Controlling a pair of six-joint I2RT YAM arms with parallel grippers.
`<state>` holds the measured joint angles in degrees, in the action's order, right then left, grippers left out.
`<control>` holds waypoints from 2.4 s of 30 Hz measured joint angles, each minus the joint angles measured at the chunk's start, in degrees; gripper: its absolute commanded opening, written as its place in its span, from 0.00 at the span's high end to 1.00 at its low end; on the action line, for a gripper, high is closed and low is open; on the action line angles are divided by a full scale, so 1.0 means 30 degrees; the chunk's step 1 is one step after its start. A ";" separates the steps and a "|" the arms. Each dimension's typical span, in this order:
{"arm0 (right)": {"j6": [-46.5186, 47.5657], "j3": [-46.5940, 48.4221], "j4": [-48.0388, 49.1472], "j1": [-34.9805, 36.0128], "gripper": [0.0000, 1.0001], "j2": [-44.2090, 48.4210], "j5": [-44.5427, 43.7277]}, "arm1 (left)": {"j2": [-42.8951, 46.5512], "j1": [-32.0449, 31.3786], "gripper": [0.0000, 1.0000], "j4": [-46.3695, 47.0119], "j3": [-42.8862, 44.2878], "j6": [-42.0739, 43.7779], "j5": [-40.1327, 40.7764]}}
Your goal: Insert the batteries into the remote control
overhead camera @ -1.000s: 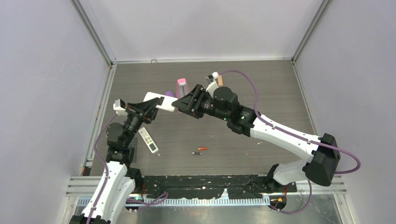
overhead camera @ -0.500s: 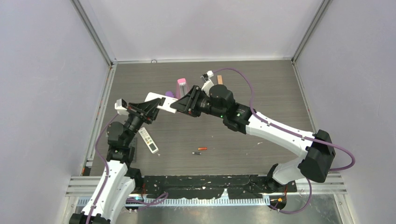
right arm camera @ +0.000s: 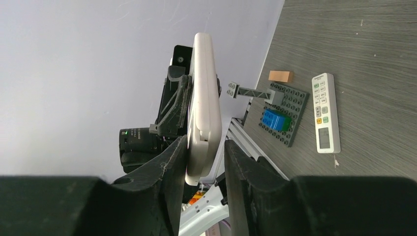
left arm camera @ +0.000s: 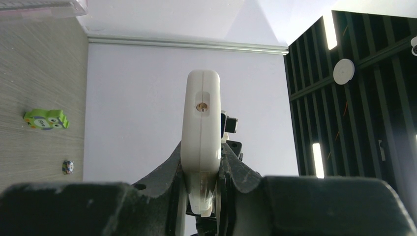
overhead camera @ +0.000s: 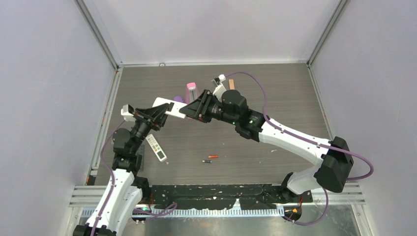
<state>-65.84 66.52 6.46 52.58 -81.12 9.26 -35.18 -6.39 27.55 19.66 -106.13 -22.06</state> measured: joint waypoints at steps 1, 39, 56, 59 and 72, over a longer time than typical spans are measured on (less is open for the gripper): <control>0.0051 -0.0029 0.0007 -0.0029 0.61 0.0029 -0.0051 | 0.0036 0.0000 1.00 -0.0029 0.0000 -0.0007 0.0000; 0.0022 0.0313 -0.1195 -0.0211 0.42 -0.0976 -0.0168 | 0.0823 0.0007 1.00 -0.6506 0.0619 -0.0015 -0.0503; -0.0984 -0.0685 -0.1741 -0.0299 0.75 -0.0335 0.0328 | 0.0481 -0.0102 1.00 -0.6411 0.0612 0.0131 -0.0561; -0.1180 -0.0976 -0.1734 -0.0299 0.77 -0.0073 0.0197 | 0.0481 -0.0153 1.00 -0.6404 0.0612 0.0270 -0.0743; -0.1690 -0.2353 -0.0852 -0.0321 0.95 0.0940 0.0328 | 0.0423 -0.0240 1.00 -0.6258 0.0663 0.1596 -0.1151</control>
<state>-70.91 59.46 3.90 51.62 -78.30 10.24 -33.91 -7.11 8.78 21.65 -101.34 -25.52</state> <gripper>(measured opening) 0.308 0.223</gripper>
